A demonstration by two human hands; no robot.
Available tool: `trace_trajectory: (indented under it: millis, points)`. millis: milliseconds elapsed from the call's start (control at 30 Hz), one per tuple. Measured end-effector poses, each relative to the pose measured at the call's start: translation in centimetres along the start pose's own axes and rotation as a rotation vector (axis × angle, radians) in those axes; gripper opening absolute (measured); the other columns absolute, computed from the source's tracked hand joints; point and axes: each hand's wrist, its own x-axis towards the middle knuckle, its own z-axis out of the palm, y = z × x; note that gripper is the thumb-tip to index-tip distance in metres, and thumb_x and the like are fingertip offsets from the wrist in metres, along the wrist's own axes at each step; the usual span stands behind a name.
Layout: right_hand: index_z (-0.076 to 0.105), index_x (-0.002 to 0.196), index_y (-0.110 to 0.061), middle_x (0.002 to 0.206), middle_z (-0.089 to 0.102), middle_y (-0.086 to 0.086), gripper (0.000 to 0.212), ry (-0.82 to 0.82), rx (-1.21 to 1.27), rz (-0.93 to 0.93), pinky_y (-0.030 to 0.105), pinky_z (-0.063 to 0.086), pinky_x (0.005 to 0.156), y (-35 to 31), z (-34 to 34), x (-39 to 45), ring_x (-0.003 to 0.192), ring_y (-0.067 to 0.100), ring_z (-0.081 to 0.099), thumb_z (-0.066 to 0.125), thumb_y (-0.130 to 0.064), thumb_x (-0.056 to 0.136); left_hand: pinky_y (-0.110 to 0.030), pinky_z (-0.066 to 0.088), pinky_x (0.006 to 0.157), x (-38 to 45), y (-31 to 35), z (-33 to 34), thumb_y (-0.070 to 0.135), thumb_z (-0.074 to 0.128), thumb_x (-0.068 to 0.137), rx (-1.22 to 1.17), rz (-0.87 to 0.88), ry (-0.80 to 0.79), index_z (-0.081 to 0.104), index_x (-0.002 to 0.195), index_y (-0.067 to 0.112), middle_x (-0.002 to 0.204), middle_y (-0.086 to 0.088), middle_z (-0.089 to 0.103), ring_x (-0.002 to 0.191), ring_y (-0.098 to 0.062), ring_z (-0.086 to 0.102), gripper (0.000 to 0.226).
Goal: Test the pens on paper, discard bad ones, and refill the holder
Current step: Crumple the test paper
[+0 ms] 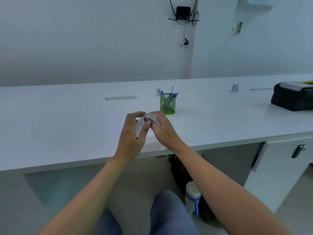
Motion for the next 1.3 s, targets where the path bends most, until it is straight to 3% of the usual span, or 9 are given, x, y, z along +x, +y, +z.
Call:
trace_trajectory:
  millis: [133,300,433,533,600,667,800,1033,1300]
  points:
    - [0.064,0.127,-0.030,0.126,0.067,-0.006,0.033,0.066,0.130,0.124,0.032,0.061,0.079,0.7,-3.3,-2.0,0.106,0.014,0.069,0.048,-0.009,0.106,-0.005,0.039,0.094,0.1,2.3,3.7,0.022,0.058,0.105,-0.029,0.029,-0.078,0.055,0.131,0.017,0.127,0.002,0.057,0.116,0.005,0.054,0.027]
    - [0.063,0.130,-0.025,0.085,0.073,-0.018,0.041,0.139,0.023,0.152,0.026,0.054,0.061,2.3,-9.3,-5.3,0.062,0.010,0.062,0.046,0.001,0.103,-0.015,0.049,0.089,-0.8,5.2,9.5,0.032,0.049,0.109,-0.096,-0.003,-0.216,0.051,0.136,0.023,0.126,0.008,0.058,0.112,0.001,0.060,0.029]
    - [0.065,0.123,-0.024,0.089,0.075,-0.010,0.042,0.216,0.006,0.166,0.053,0.055,0.065,3.9,-14.3,-8.7,0.063,0.032,0.061,0.047,0.005,0.099,-0.015,0.048,0.095,-1.6,8.4,14.2,0.026,0.055,0.107,-0.216,0.020,-0.270,0.055,0.135,0.020,0.128,0.008,0.062,0.118,0.002,0.060,0.029]
    - [0.065,0.125,-0.016,0.100,0.076,-0.006,0.039,0.283,-0.001,0.152,0.027,0.050,0.060,4.5,-17.5,-10.7,0.069,-0.002,0.064,0.048,0.008,0.100,-0.021,0.050,0.097,-2.2,11.1,17.4,0.020,0.057,0.106,-0.313,0.040,-0.253,0.057,0.132,0.017,0.126,0.003,0.065,0.119,-0.009,0.064,0.026]
    - [0.065,0.126,-0.013,0.106,0.076,0.000,0.039,0.320,-0.011,0.167,0.014,0.048,0.069,4.9,-19.7,-12.0,0.083,-0.004,0.071,0.047,0.009,0.100,-0.020,0.048,0.097,-2.7,12.7,19.7,0.016,0.057,0.106,-0.359,0.056,-0.258,0.057,0.132,0.014,0.126,0.002,0.065,0.119,-0.010,0.064,0.026]
    - [0.065,0.128,-0.011,0.111,0.076,0.002,0.040,0.361,-0.024,0.172,0.015,0.052,0.077,5.9,-21.9,-13.8,0.104,0.006,0.074,0.046,0.010,0.099,-0.017,0.047,0.098,-3.5,13.9,22.0,0.013,0.057,0.105,-0.391,0.073,-0.310,0.056,0.133,0.012,0.126,0.002,0.065,0.120,-0.009,0.063,0.028]
    - [0.066,0.123,-0.006,0.109,0.076,0.002,0.025,0.414,-0.060,0.216,0.026,0.058,0.094,9.4,-25.6,-18.1,0.104,0.008,0.073,0.054,0.003,0.102,-0.018,0.048,0.101,-5.9,14.8,26.6,0.012,0.058,0.105,-0.408,0.092,-0.492,0.056,0.138,0.012,0.129,0.003,0.065,0.123,-0.005,0.062,0.034]
    - [0.070,0.114,-0.008,0.101,0.077,0.004,0.013,0.463,-0.145,0.458,0.028,0.059,0.086,18.1,-27.4,-27.5,0.094,0.013,0.074,0.063,-0.007,0.103,-0.008,0.046,0.091,-12.3,13.0,33.4,0.023,0.059,0.104,-0.264,0.043,-0.878,0.054,0.146,0.027,0.130,0.011,0.068,0.115,0.003,0.065,0.043]
    - [0.072,0.113,-0.013,0.106,0.079,0.008,0.024,0.356,-0.303,0.976,0.039,0.057,0.087,26.5,-25.5,-39.6,0.101,0.025,0.073,0.066,-0.033,0.101,-0.028,0.043,0.111,-21.0,8.5,40.2,0.024,0.065,0.100,-0.067,0.045,-1.347,0.054,0.150,0.026,0.147,0.006,0.061,0.136,-0.013,0.056,0.052]
